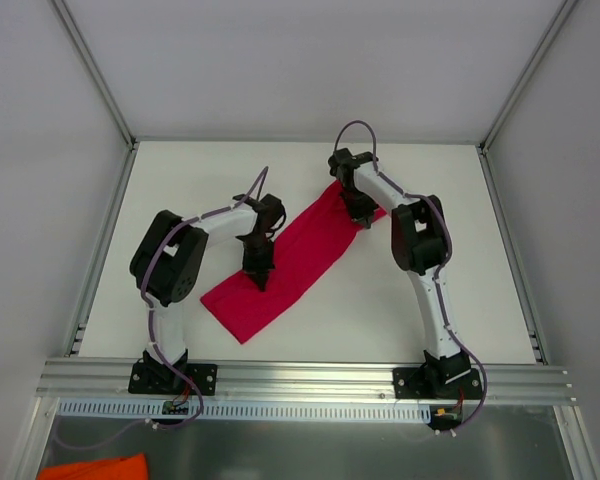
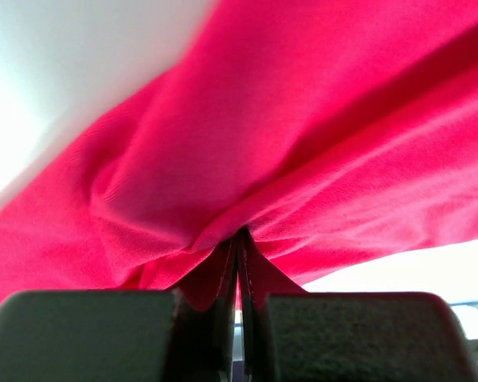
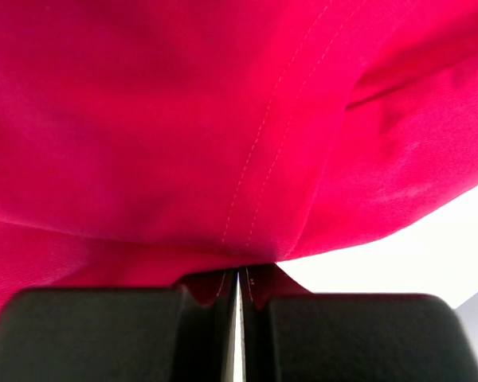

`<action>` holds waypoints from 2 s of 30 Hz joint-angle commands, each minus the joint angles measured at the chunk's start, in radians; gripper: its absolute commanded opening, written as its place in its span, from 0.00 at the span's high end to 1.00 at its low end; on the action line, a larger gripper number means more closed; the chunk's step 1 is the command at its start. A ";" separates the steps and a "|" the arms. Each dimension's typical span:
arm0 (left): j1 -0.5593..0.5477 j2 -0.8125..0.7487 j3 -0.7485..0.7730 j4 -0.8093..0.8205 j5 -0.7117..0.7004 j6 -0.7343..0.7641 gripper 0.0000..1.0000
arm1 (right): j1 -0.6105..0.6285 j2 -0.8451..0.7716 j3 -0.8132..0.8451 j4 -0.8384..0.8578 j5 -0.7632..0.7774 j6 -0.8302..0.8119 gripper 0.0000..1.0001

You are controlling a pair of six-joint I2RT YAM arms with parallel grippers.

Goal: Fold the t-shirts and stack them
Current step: Rotate the tshirt 90 degrees

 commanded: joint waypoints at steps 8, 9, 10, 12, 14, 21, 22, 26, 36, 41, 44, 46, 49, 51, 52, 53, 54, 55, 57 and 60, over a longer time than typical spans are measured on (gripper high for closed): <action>-0.129 0.040 0.112 0.031 0.117 -0.024 1.00 | 0.009 0.131 0.287 -0.021 -0.202 -0.005 0.99; -0.140 0.047 0.126 0.030 0.122 -0.026 1.00 | 0.007 0.138 0.296 -0.021 -0.216 -0.007 0.99; -0.158 0.051 0.140 0.031 0.127 -0.026 1.00 | 0.012 0.140 0.302 -0.021 -0.228 -0.007 0.99; -0.174 0.066 0.174 0.033 0.142 -0.024 1.00 | 0.012 0.131 0.293 -0.018 -0.275 -0.017 0.99; -0.192 0.076 0.188 0.046 0.154 -0.022 1.00 | 0.016 0.103 0.252 0.032 -0.305 -0.022 0.99; -0.220 0.034 0.189 0.047 0.042 -0.013 1.00 | 0.024 0.062 0.231 0.071 -0.329 -0.028 0.99; -0.220 0.001 0.203 0.039 -0.008 -0.010 1.00 | 0.026 0.062 0.236 0.065 -0.316 -0.033 0.99; -0.191 -0.006 0.251 -0.036 -0.198 -0.006 1.00 | 0.026 0.029 0.199 0.059 -0.286 -0.054 0.99; 0.007 0.034 0.090 0.008 -0.277 -0.018 1.00 | 0.024 -0.084 0.078 0.066 -0.245 -0.074 0.99; 0.012 0.054 0.028 0.040 -0.145 -0.039 1.00 | 0.022 -0.099 0.066 0.073 -0.237 -0.086 0.99; 0.004 0.064 -0.024 0.070 -0.073 -0.050 1.00 | 0.021 -0.106 0.064 0.070 -0.237 -0.092 0.99; -0.010 0.057 -0.042 0.079 -0.051 -0.053 1.00 | 0.016 -0.106 0.064 0.073 -0.236 -0.094 0.99; -0.043 0.051 -0.052 0.077 -0.021 -0.052 1.00 | 0.010 -0.090 0.080 0.068 -0.254 -0.091 0.99; -0.057 0.057 -0.046 0.080 0.021 -0.053 1.00 | 0.006 -0.063 0.110 0.060 -0.274 -0.089 0.99; -0.069 0.062 -0.042 0.077 0.033 -0.055 1.00 | 0.007 -0.054 0.121 0.054 -0.282 -0.089 0.99; -0.079 0.066 -0.030 0.077 0.044 -0.053 1.00 | 0.007 -0.046 0.133 0.054 -0.305 -0.089 0.99; -0.086 0.070 -0.021 0.073 0.058 -0.053 1.00 | 0.007 -0.038 0.138 0.056 -0.318 -0.086 0.99; -0.094 0.073 -0.013 0.068 0.062 -0.053 1.00 | 0.007 -0.023 0.141 0.060 -0.331 -0.085 0.99; -0.115 0.089 0.025 0.053 0.073 -0.047 1.00 | 0.007 0.002 0.158 0.065 -0.370 -0.074 0.99; -0.134 0.120 0.097 0.027 0.084 -0.042 1.00 | 0.007 0.035 0.199 0.059 -0.401 -0.068 0.99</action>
